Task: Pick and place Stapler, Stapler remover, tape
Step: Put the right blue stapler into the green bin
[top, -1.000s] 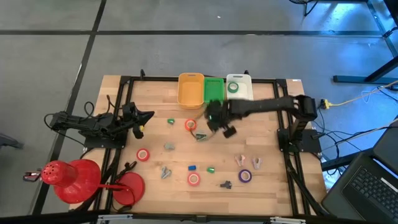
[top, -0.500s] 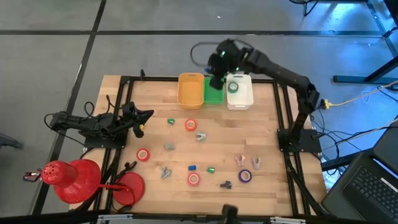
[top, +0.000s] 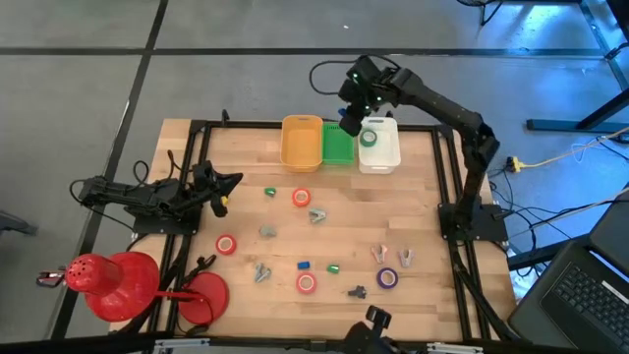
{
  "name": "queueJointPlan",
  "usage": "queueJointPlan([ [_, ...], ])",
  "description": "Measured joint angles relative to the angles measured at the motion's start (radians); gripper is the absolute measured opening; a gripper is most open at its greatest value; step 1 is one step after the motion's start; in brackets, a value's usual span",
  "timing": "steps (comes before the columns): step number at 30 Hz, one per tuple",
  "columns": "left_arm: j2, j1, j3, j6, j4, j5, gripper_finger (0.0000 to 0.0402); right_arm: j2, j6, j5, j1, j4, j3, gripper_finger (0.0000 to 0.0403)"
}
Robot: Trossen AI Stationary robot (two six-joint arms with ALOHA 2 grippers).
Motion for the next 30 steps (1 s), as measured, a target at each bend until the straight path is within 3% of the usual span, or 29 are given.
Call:
queueJointPlan([
  [30,0.0,0.0,0.0,0.0,0.0,-0.006,0.0004,0.311,-0.027,0.004,-0.003,0.101,-0.001,0.0046],
])
